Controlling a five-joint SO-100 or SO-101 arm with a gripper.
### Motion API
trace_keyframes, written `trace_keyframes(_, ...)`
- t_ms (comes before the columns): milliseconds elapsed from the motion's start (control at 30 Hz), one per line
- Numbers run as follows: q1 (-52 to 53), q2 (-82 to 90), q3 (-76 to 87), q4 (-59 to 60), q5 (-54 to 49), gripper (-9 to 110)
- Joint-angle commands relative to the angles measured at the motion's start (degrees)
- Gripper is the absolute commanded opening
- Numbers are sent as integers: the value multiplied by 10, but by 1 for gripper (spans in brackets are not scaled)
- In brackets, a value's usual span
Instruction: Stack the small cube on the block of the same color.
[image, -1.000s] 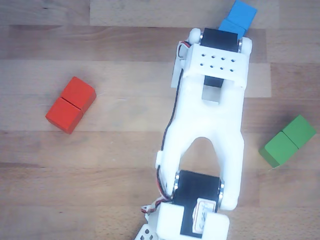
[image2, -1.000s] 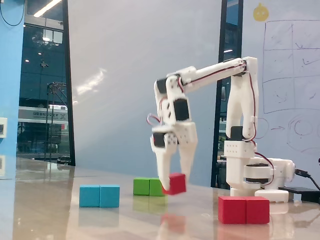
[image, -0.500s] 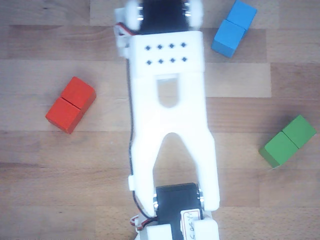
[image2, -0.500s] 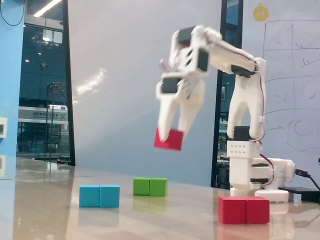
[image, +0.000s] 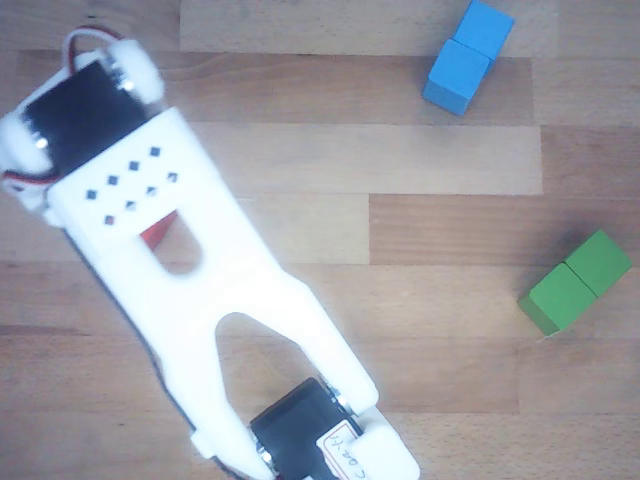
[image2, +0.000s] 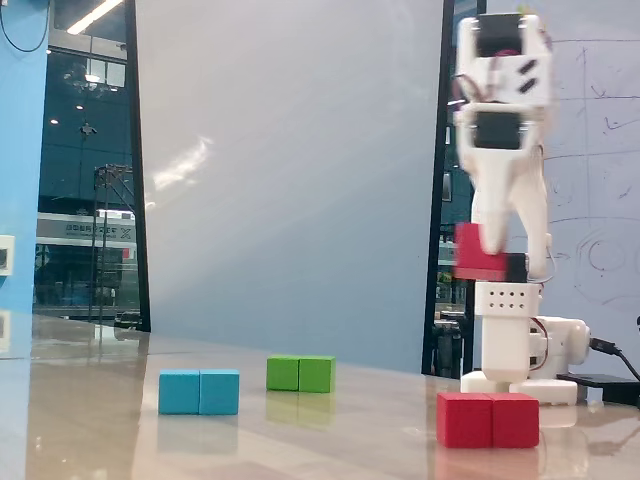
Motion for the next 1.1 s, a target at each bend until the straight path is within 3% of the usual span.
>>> trace_keyframes(0,-14,-28,-58,0,3,10)
trace_keyframes(1067,23,-210,-59,-49,-3,10)
